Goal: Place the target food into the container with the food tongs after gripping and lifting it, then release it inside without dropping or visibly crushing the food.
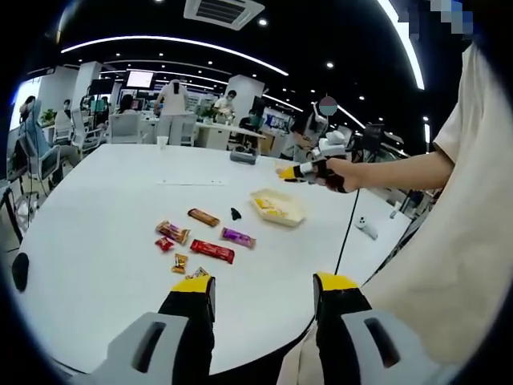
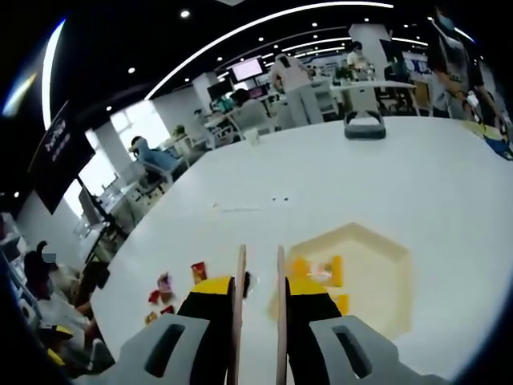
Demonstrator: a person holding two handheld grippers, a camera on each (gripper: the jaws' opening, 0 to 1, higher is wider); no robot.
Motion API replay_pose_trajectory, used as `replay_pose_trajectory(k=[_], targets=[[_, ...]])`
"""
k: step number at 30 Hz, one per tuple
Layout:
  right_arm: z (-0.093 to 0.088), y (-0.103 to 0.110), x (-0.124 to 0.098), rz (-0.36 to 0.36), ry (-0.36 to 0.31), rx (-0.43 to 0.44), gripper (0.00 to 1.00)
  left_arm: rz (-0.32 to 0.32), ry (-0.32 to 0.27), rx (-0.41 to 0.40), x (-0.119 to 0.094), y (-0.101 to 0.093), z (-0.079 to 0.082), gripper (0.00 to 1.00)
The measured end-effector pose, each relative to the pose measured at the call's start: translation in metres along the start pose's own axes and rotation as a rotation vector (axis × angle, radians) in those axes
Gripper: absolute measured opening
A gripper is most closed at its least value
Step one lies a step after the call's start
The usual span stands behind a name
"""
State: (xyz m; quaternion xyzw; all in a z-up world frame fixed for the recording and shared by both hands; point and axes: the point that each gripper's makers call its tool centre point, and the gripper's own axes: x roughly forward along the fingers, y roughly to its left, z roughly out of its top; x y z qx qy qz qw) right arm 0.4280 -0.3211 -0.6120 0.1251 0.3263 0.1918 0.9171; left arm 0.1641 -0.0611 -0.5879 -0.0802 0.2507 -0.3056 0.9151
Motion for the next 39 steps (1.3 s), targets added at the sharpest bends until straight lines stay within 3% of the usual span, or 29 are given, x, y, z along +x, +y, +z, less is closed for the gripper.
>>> replay_pose_trajectory(k=[6, 18, 39], targets=[[-0.005, 0.008, 0.006, 0.022, 0.025, -0.027, 0.23, -0.001, -0.001, 0.001, 0.0, 0.0, 0.001, 0.48], [-0.041, 0.046, 0.021, 0.111, 0.134, -0.132, 0.24, 0.008, -0.004, -0.009, -0.003, 0.001, -0.003, 0.48], [-0.076, 0.077, 0.028, 0.186, 0.233, -0.201, 0.24, 0.022, -0.011, -0.026, -0.009, 0.001, -0.008, 0.49]])
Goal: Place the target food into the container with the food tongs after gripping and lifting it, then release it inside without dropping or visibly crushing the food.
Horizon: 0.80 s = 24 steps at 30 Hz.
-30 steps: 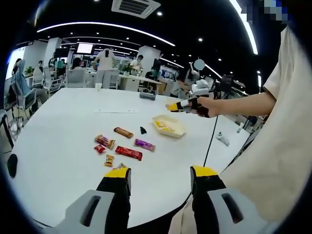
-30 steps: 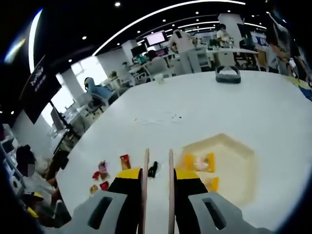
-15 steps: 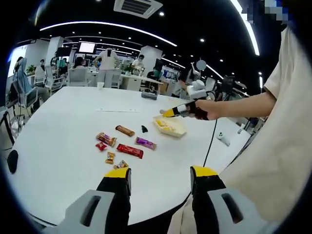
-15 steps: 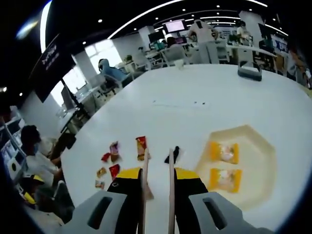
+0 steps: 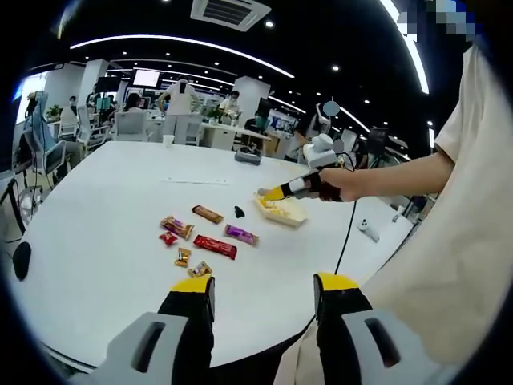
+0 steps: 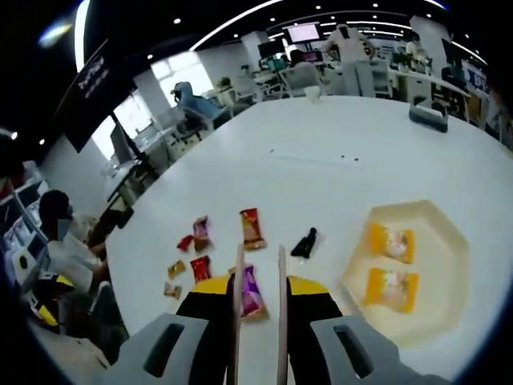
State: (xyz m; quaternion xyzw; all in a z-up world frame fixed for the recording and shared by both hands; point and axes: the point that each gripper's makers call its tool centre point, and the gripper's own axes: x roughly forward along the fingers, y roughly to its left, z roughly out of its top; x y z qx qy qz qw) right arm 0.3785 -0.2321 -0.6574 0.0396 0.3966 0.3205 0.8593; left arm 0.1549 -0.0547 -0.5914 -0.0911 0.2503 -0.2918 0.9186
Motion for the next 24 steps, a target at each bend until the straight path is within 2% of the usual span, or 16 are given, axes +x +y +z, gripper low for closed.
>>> replay_pose_trajectory(k=[5, 24], targets=[[-0.011, 0.006, 0.006, 0.019, 0.044, -0.024, 0.24, 0.005, -0.002, -0.004, -0.001, 0.001, 0.0, 0.49], [-0.029, 0.016, 0.028, 0.049, 0.14, -0.093, 0.25, 0.033, -0.003, -0.017, -0.004, 0.007, 0.0, 0.49]])
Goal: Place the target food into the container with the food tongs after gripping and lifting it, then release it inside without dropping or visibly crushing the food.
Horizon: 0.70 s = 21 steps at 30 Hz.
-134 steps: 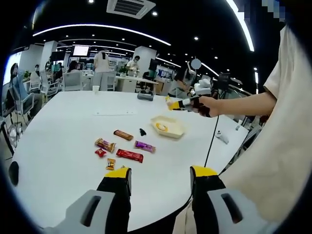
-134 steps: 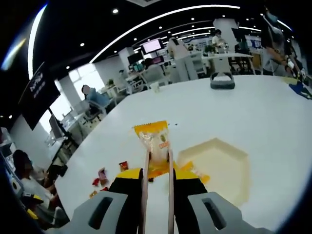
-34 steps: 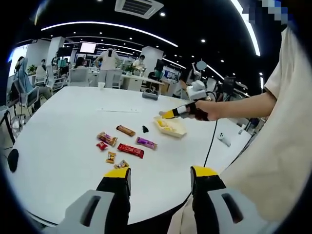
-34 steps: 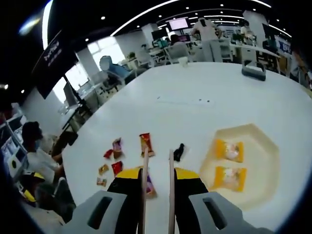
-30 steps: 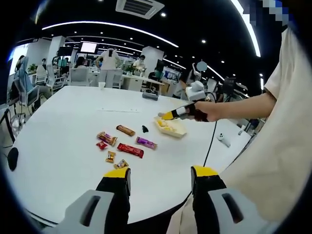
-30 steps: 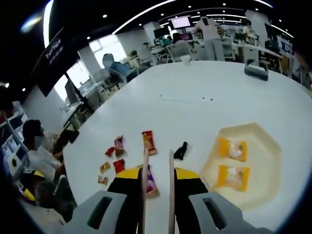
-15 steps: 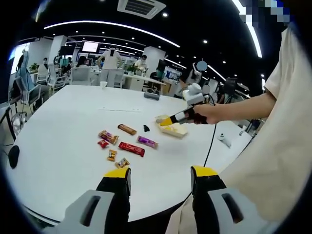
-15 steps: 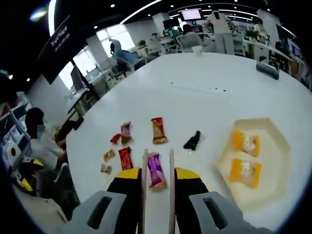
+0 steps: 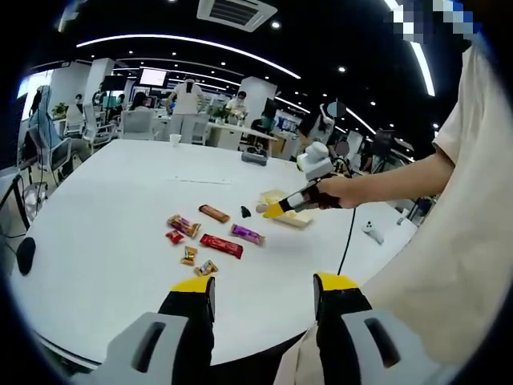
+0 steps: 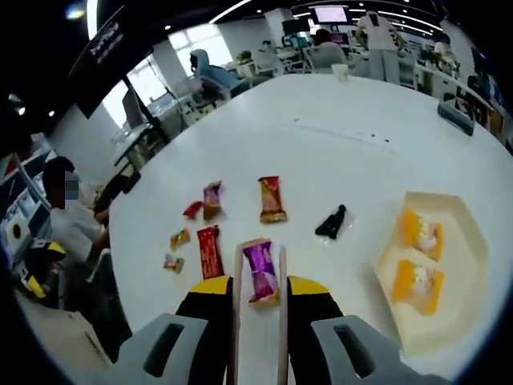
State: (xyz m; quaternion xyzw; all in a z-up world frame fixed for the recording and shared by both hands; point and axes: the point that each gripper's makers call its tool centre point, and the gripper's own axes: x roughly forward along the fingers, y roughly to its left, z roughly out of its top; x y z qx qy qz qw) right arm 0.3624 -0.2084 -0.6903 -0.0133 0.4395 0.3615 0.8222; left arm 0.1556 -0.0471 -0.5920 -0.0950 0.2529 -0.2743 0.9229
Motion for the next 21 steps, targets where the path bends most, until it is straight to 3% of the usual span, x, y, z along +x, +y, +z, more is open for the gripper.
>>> replay_pose_trajectory(k=[15, 21], targets=[[-0.014, 0.007, 0.021, 0.017, 0.108, -0.1, 0.25, 0.035, -0.006, -0.023, -0.004, 0.006, -0.001, 0.49], [-0.019, 0.005, 0.028, 0.022, 0.147, -0.102, 0.25, 0.046, -0.008, -0.028, -0.004, 0.008, -0.001, 0.48]])
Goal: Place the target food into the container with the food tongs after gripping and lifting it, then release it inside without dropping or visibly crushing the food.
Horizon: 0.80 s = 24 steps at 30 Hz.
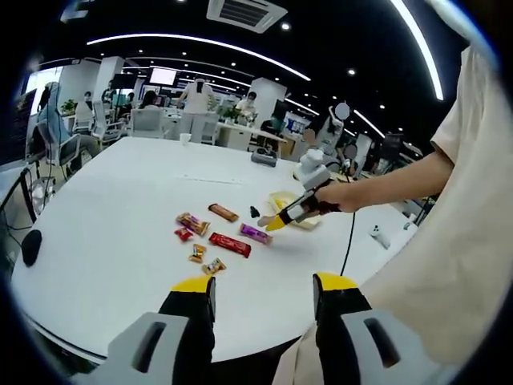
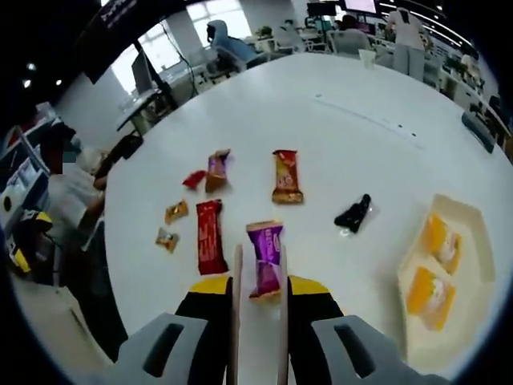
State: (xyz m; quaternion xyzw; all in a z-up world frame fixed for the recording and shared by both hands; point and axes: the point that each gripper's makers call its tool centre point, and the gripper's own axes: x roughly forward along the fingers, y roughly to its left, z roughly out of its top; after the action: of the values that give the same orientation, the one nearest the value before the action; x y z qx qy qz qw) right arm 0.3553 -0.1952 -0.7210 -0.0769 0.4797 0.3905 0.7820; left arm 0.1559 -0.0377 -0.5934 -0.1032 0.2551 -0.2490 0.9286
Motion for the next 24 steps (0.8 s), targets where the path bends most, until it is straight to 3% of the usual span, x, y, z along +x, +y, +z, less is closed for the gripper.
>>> replay_pose_trajectory(k=[24], targets=[[-0.01, -0.011, 0.019, -0.008, 0.082, -0.042, 0.25, 0.023, -0.011, -0.029, -0.007, 0.003, -0.006, 0.48]])
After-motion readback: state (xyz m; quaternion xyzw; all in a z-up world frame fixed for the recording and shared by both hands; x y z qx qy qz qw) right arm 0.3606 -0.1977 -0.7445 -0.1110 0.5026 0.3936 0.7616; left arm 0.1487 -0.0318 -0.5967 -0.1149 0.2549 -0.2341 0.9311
